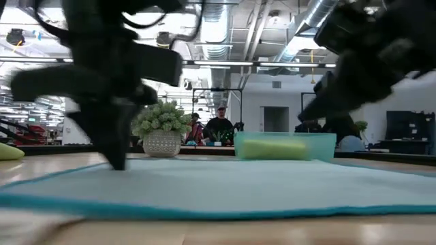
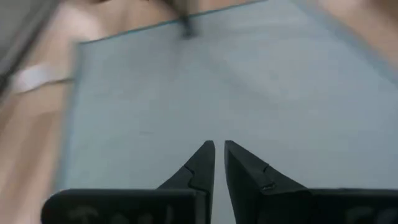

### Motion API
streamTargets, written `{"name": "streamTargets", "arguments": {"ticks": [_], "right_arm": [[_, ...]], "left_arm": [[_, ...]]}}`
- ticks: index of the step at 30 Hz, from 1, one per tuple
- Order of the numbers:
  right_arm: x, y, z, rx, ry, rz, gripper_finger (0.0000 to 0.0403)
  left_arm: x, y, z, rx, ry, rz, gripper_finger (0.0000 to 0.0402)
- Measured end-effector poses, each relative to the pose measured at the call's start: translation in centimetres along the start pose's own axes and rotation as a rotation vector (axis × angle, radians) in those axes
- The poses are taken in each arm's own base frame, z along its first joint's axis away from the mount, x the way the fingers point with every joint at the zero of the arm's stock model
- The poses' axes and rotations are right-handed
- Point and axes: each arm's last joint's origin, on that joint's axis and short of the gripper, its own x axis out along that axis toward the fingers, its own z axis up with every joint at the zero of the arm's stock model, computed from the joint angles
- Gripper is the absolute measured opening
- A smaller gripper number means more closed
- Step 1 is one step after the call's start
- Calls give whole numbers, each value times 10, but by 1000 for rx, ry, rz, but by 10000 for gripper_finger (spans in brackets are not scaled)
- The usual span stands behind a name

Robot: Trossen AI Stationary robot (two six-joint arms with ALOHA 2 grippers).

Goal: Roll microfiber towels into tight, uniform cylinder then place into a basket
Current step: Roll the blue microfiber cloth

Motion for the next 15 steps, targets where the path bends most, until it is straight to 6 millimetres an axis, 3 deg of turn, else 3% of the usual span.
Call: {"name": "streamTargets", "arguments": {"ticks": [3,8,12,15], "right_arm": [[0,-15,-1,30,57,-93,60],[13,-44,-15,107,183,-231,60],[22,-64,-27,146,280,-338,60],[17,-71,-31,205,344,-399,59]], "left_arm": [[-13,6,-3,49,-41,121,0],[-17,27,1,46,-94,385,0],[-4,50,2,-19,-57,371,0],[9,66,-4,-53,-31,409,0]]}}
